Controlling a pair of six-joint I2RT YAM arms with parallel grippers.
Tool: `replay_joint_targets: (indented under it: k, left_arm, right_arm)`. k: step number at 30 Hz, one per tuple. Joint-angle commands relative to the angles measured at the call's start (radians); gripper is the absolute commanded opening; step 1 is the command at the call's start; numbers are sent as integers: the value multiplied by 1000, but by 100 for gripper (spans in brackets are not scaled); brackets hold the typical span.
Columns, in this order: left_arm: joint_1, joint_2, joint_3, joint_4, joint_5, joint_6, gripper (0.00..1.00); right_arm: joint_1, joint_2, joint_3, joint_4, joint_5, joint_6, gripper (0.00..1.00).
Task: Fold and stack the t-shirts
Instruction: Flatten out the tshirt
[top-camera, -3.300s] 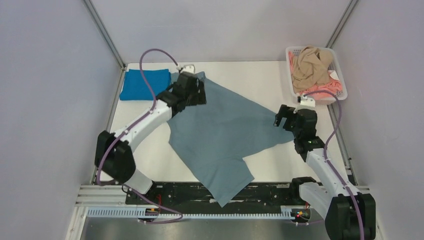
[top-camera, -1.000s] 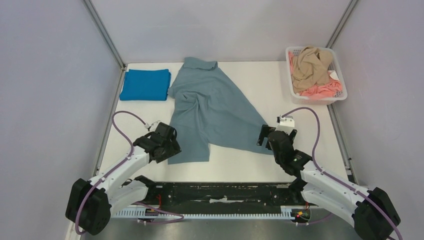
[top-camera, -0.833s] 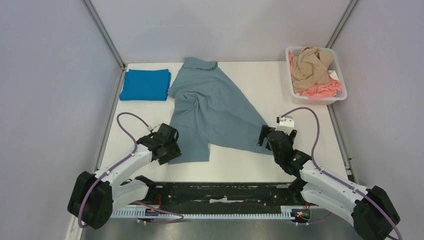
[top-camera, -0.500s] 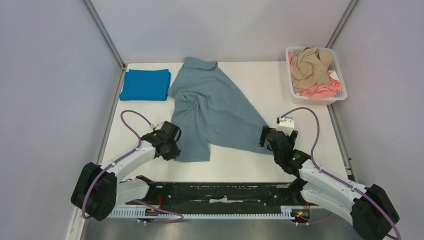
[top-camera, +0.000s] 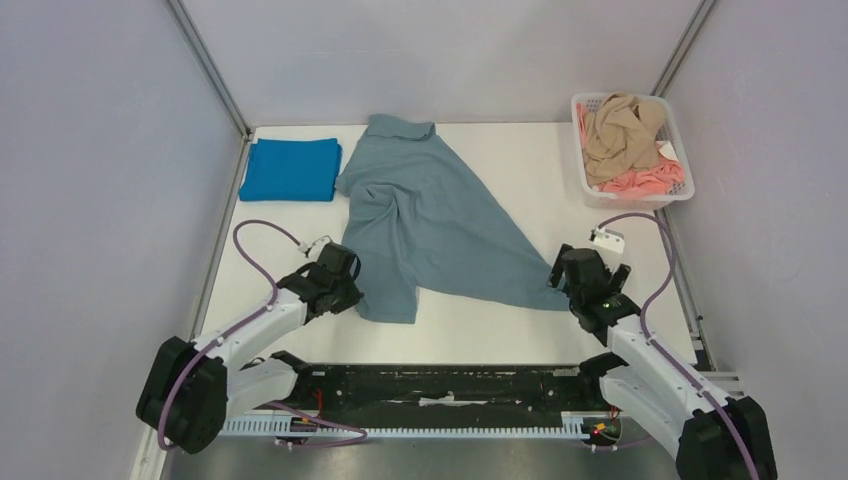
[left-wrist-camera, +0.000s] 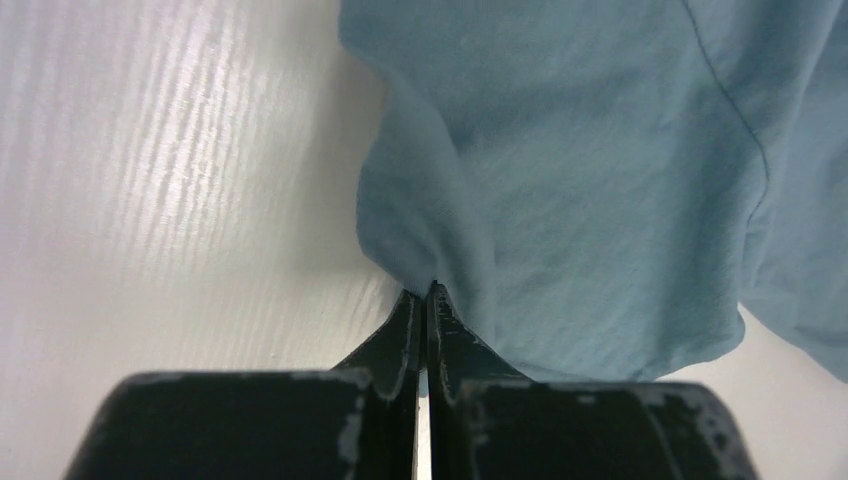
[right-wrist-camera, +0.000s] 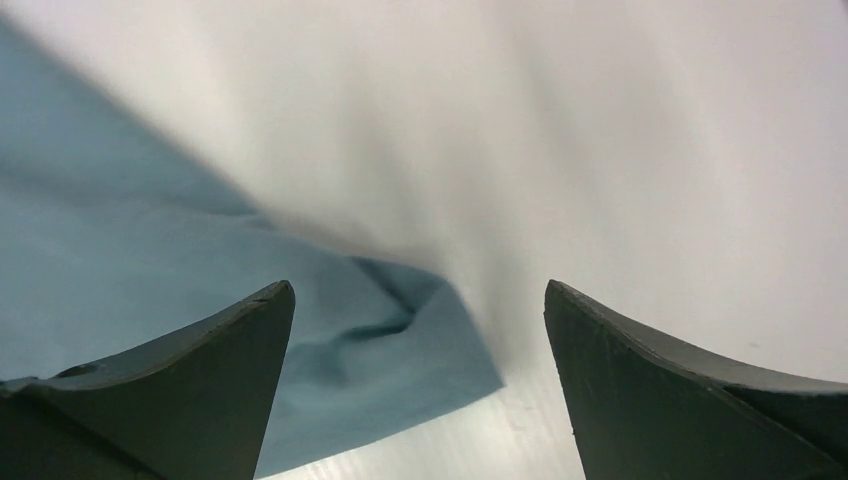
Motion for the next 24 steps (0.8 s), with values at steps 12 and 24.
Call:
replay_joint_targets:
  k: [12,24]
  left_arm:
    - [-2,-174,-59,29,-90,-32,2]
    - [-2,-131,-43,26,-94,-23,2]
  right_arm:
    - [-152,17,22,-199,-256,-82,82]
    - [-155,95,-50,-90,-355,-109,51]
